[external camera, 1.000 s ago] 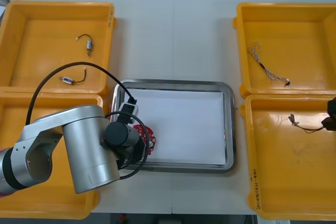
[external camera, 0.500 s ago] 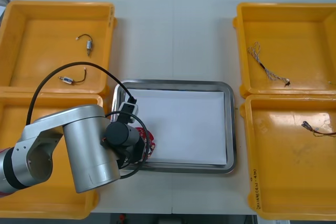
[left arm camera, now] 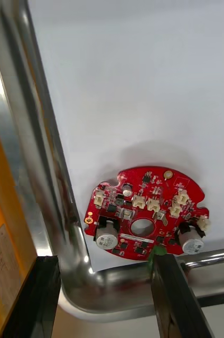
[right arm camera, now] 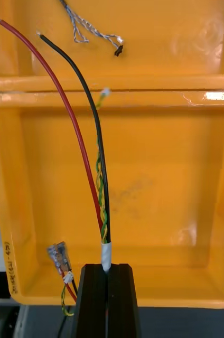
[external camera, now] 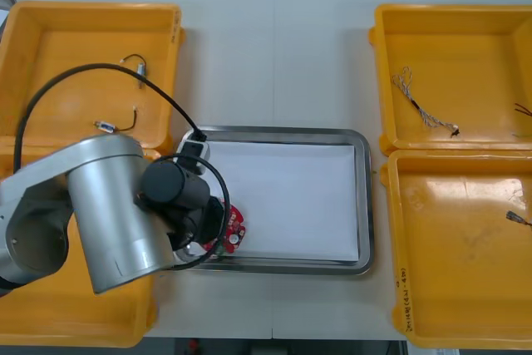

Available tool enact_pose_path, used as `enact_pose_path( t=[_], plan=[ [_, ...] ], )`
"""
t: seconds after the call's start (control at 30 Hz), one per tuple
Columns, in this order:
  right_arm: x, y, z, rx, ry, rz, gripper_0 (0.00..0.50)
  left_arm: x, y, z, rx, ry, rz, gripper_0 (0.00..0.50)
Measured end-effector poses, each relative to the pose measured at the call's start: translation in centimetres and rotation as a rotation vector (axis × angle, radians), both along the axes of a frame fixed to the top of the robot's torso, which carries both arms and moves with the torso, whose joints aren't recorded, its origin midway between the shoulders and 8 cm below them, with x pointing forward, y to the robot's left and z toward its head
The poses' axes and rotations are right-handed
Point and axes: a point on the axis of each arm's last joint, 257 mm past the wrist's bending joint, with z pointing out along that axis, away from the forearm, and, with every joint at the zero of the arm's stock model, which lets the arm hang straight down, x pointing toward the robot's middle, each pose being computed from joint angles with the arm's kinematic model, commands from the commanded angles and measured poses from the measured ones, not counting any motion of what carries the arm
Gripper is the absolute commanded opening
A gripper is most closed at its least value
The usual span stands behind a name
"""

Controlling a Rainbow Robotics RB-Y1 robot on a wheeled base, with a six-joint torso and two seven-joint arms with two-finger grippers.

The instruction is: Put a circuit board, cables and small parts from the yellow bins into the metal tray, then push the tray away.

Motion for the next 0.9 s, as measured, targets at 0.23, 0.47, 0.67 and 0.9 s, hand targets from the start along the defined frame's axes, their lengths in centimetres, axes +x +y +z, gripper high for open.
enact_pose_path(
  t=[0.23,0.47,0.67,0.9],
  plan=[
    [-0.6,0.0,0.4,-0.089,0.031,0.206,0.000,1.0,1.4,4.4,-0.056,-0.022,0.066,0.500],
    [-0.5,-0.2,0.5,-0.167,0.024,0.361,0.000,1.7,4.6,8.0,-0.084,-0.023,0.157,0.500],
    [-0.3,-0.5,0.3,-0.164,0.031,0.381,0.000,3.1,7.9,11.5,-0.122,-0.063,0.245,0.500],
    [0.6,1.0,0.7,-0.166,0.019,0.427,0.000,4.7,11.3,13.4,-0.151,-0.080,0.345,0.500]
  ],
)
